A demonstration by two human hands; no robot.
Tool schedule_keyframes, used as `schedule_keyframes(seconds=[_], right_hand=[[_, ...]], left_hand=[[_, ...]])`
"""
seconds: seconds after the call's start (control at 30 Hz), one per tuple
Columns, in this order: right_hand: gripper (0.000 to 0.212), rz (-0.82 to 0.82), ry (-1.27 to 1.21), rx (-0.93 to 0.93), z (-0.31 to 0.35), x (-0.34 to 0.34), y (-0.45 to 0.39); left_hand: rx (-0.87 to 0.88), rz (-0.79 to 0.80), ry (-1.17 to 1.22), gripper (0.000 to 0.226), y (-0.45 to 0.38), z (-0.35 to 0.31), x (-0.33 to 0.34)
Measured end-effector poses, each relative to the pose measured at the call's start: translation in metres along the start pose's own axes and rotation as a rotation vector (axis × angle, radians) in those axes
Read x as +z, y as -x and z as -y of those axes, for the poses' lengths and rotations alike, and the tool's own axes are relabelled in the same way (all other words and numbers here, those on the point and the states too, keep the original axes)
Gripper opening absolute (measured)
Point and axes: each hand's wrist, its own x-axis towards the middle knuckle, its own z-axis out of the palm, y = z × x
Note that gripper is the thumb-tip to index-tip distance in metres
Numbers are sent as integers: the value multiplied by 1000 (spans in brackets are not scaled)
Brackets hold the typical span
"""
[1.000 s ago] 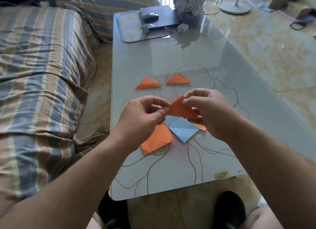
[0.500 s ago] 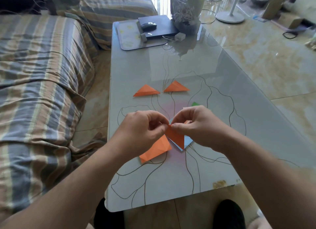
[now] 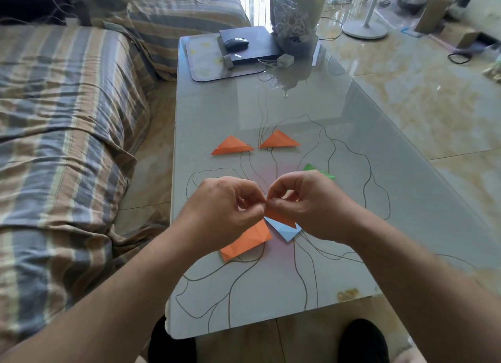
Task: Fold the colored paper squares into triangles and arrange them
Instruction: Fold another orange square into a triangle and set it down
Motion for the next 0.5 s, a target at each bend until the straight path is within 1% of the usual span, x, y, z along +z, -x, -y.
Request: schedule_keyframes(seconds=[0.13,0.23,0.33,0.4,0.5], right_hand=[[10,-37,97,-20,-1,1,1],[13,-37,110,-30,1,1,2],[9,-48,137,-11,0,-5,0],[12,-71,149,9,-4,-10,-1],[13,-57,143,18,-6,-14,0]], left_hand=[[8,1,-12,6,-1,0,-1],[16,-3,-14,6,-1,0,-1],[7,-25,3,9,-1,-1,-3],[5,-33,14,12,-2,-1,-5],[11,-31,15,12,-1,-2,-5]])
